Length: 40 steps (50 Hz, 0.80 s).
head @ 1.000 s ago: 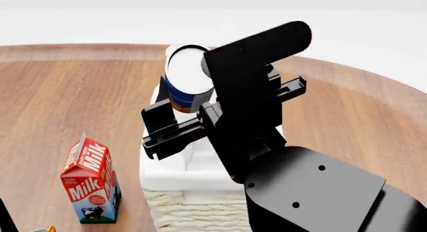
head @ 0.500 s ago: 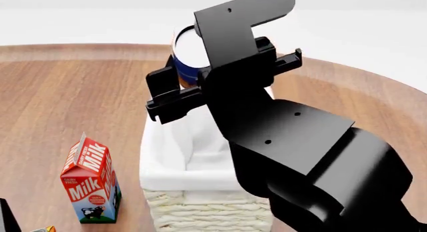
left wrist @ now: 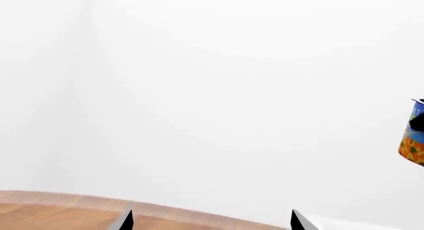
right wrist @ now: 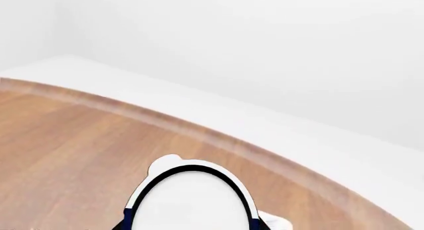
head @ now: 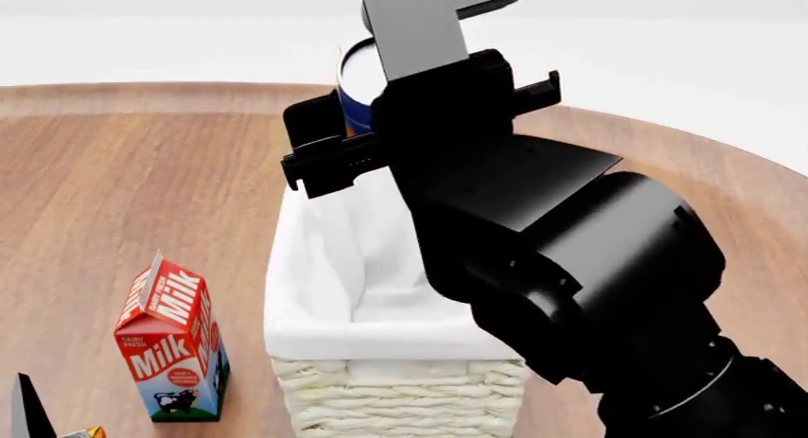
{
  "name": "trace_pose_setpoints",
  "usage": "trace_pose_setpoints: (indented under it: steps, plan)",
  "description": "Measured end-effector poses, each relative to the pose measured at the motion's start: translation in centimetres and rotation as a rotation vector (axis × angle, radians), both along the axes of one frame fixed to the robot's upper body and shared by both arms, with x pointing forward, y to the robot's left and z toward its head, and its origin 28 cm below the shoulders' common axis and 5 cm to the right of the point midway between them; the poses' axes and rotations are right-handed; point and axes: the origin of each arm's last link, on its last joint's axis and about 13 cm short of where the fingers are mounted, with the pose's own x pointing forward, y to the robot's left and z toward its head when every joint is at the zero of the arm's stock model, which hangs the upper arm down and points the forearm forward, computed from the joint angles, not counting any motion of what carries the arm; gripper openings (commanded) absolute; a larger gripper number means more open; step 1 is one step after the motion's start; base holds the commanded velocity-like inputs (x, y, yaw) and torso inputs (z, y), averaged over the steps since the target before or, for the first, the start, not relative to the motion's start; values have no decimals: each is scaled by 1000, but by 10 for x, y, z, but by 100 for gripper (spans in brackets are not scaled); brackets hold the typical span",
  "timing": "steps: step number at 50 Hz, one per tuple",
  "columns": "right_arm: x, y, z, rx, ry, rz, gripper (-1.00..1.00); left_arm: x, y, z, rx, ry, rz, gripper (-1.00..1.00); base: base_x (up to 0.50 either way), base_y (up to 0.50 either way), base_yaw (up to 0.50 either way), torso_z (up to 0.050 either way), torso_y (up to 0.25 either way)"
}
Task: Pick up the alphabet soup, and put it in the basket.
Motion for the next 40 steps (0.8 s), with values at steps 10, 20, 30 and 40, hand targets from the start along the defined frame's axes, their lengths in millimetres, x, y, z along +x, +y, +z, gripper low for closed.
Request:
trace_pose_setpoints:
  steps: [10, 20, 30, 40]
  plan:
    - [5, 2, -2, -9, 16, -12, -100, 1, 0, -1, 15, 17, 8, 100, 0, 0, 0, 0, 1]
    - [7, 4, -2, -16, 21, -19, -100, 1, 0, -1, 30, 20, 15, 100, 0, 0, 0, 0, -74]
    - [7, 5, -3, -21, 23, -19, -100, 1, 0, -1, 44, 20, 24, 100, 0, 0, 0, 0, -223]
    - [8, 6, -6, -24, 31, -14, -100, 0, 0, -1, 46, 17, 22, 100, -1, 0, 0, 0, -147]
